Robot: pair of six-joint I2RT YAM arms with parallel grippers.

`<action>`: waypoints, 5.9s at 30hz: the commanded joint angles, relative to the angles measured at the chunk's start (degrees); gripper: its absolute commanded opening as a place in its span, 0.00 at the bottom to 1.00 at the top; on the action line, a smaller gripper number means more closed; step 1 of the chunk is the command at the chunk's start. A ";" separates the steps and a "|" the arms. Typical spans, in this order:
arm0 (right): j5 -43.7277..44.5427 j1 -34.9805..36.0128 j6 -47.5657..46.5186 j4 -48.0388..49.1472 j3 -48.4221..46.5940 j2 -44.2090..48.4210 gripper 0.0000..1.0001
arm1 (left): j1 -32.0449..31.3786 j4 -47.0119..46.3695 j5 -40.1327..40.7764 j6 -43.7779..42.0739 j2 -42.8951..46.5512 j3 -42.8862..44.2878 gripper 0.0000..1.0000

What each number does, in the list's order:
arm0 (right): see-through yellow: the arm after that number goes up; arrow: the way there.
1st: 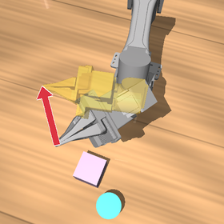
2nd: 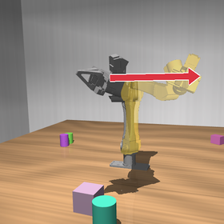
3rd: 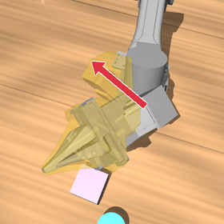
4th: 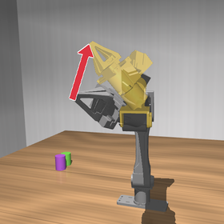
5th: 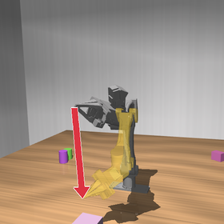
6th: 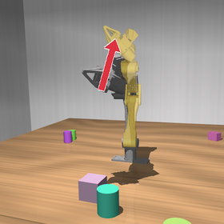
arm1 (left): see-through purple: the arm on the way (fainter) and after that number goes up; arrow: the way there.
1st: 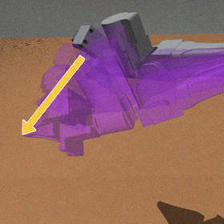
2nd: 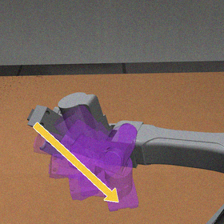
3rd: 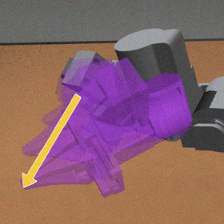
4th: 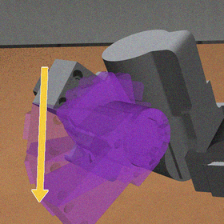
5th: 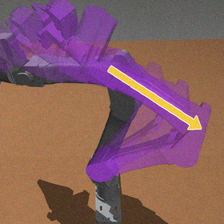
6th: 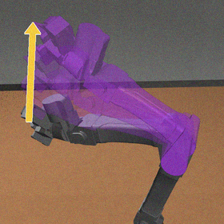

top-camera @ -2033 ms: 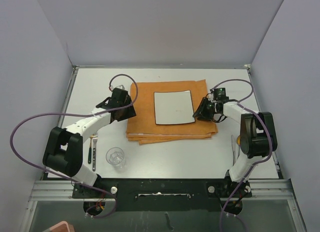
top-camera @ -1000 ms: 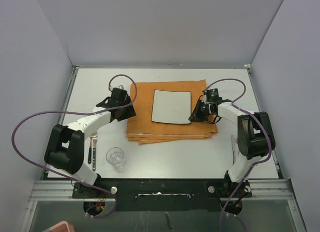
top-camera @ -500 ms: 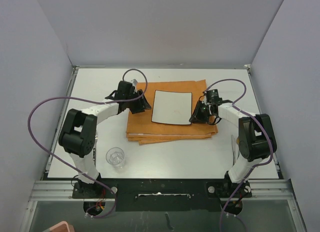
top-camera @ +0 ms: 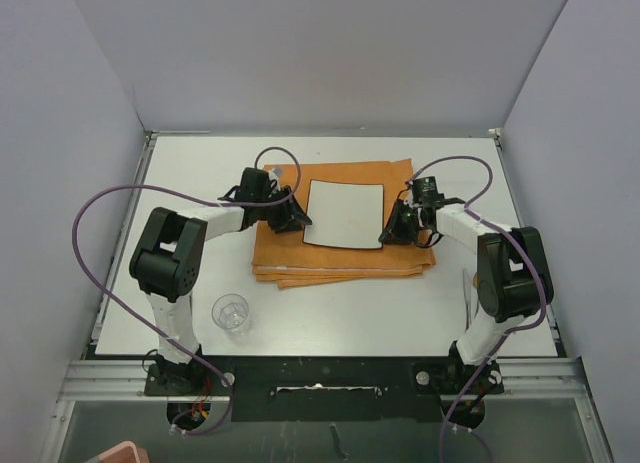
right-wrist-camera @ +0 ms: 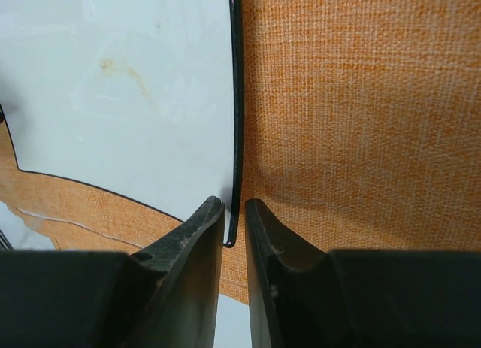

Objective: Set the dinner table for one person
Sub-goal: Adjust the plate on the napkin.

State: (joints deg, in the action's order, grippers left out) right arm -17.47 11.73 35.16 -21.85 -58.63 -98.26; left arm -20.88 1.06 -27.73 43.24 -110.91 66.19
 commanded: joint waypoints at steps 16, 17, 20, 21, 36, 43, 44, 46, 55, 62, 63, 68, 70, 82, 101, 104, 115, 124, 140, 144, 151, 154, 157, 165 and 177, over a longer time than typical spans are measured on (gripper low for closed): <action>0.21 1.78 1.27 1.05 -4.52 -3.07 0.12 | 0.49 -4.11 -1.74 0.14 -0.45 -4.93 0.25; 0.24 1.90 1.38 1.15 -4.44 -3.08 0.08 | 0.49 -4.20 -1.86 0.17 -0.38 -4.93 0.17; -0.02 2.04 1.40 1.35 -4.31 -3.31 0.00 | 0.49 -3.70 -2.04 0.02 0.03 -4.68 0.00; -0.04 2.11 1.47 1.43 -4.26 -3.34 0.00 | 0.45 -3.70 -2.14 -0.06 0.20 -4.67 0.00; 0.14 2.16 1.93 1.67 -1.45 -0.61 0.00 | 0.45 2.94 -2.15 -3.04 4.28 -4.63 0.00; 0.09 2.12 2.10 1.75 0.28 1.14 0.00 | 0.49 4.80 -2.51 -4.42 6.24 -5.93 0.00; 0.06 2.20 2.17 1.80 0.42 1.33 0.00 | 0.49 5.11 -2.57 -4.62 6.38 -6.03 0.00; -0.06 2.21 2.13 1.77 0.74 1.77 0.00 | 0.44 5.55 -2.68 -4.88 6.77 -6.15 0.00; 0.62 2.08 1.41 0.91 1.60 2.72 0.00 | -1.58 5.88 -2.99 -4.16 7.98 -6.77 0.00; 1.12 2.12 1.43 -0.11 -0.46 2.27 0.00 | -6.00 5.31 -1.91 -2.73 7.24 -5.79 0.00; 1.13 2.08 1.34 -0.31 -0.93 2.01 0.00 | -6.57 5.39 -1.74 -2.75 6.86 -5.50 0.00; 1.22 2.11 1.23 -0.79 -1.98 1.65 0.00 | -7.75 5.29 -1.32 -2.38 6.32 -5.08 0.00; 1.17 2.07 1.27 -0.83 -2.10 1.65 0.00 | -7.81 5.29 -1.21 -2.30 6.41 -5.11 0.00; 0.66 2.17 1.66 -1.09 -3.62 0.52 0.00 | -8.35 5.05 -0.89 -2.02 6.24 -4.91 0.02; 1.70 2.26 -0.06 -3.79 -9.74 -0.52 0.44 | -8.60 11.55 3.07 -7.88 10.02 -1.07 0.39; 7.76 1.52 -2.09 -6.47 -11.67 0.63 0.42 | -8.65 11.49 2.98 -7.74 10.04 -1.07 0.34; 16.97 -3.55 -1.22 -11.61 -14.74 -2.32 0.00 | -8.64 11.96 3.12 -7.77 9.98 -0.51 0.19; 17.30 -4.17 -0.25 -13.99 -15.28 -8.32 0.00 | -8.26 12.92 2.87 -8.19 9.25 1.15 0.19; 16.74 -2.71 1.31 -13.05 -11.71 -10.18 0.00 | -7.94 12.50 2.41 -7.38 7.52 2.71 0.18; 16.68 -2.17 1.47 -12.87 -11.34 -10.05 0.00 | -8.03 11.70 2.29 -6.66 7.35 2.15 0.18; 16.55 -2.03 1.50 -12.90 -11.60 -10.56 0.00 | -8.76 10.38 2.15 -5.71 6.93 1.19 0.17; 16.47 -1.98 1.48 -13.18 -12.47 -11.32 0.00 | -9.35 9.24 2.43 -4.76 6.96 0.22 0.17; 16.25 -1.83 1.56 -13.29 -13.26 -11.98 0.00 | -10.18 7.96 3.29 -3.94 7.12 -1.09 0.16; 16.07 -1.12 1.76 -13.40 -14.64 -13.10 0.00 | -11.27 5.50 5.01 -1.81 7.34 -4.74 0.14; 16.79 -1.08 1.41 -14.57 -15.47 -12.21 0.00 | -11.17 11.33 7.15 -5.67 7.46 -0.62 0.41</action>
State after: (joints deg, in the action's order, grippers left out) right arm 0.23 9.17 36.03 -35.75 -72.77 -108.66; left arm -31.79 11.79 -22.39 39.88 -105.45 61.82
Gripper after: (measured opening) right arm 0.021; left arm 0.380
